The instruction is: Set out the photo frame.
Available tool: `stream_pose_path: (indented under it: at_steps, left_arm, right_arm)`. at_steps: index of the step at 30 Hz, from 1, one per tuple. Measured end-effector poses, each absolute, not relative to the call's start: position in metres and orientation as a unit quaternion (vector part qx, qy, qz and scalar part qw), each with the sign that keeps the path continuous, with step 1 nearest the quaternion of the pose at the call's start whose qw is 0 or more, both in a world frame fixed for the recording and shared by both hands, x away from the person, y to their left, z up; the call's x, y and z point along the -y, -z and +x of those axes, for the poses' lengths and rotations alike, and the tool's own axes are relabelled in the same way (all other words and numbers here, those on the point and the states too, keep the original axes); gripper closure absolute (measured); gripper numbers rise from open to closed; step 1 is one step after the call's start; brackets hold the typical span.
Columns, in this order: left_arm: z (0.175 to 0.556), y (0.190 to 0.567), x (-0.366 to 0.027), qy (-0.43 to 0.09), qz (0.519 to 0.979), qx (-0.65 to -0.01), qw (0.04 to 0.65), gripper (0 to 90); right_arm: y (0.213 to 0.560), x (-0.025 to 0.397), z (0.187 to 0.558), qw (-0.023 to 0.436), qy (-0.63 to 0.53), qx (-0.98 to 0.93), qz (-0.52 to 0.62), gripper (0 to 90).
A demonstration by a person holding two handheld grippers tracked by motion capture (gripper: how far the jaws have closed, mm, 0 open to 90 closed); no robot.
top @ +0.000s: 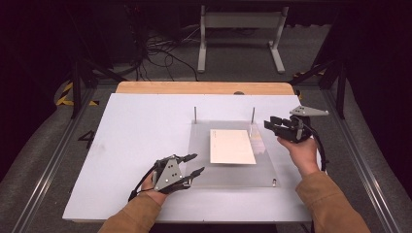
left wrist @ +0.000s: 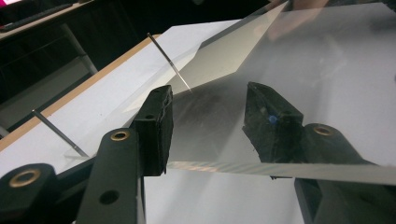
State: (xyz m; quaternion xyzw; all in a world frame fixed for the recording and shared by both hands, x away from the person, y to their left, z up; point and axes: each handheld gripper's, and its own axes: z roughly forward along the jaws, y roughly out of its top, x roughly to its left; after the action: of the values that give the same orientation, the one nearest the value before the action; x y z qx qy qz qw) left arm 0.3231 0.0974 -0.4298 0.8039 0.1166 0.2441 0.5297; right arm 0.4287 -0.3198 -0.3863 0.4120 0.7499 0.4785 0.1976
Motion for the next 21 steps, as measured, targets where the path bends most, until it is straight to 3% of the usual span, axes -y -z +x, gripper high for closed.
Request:
stream_pose_path:
  at_steps: [15, 21]
  left_arm:
    - [0.325, 0.423, -0.099, -0.237, 0.807, -0.125, 0.527, 51.4]
    - [0.326, 0.421, -0.099, -0.234, 0.807, -0.129, 0.527, 51.4]
  right_arm:
    - [0.388, 0.336, 0.358, 0.197, -0.501, -0.775, 0.332, 52.5]
    - [0.385, 0.339, 0.34, 0.19, -0.502, -0.78, 0.322, 45.1]
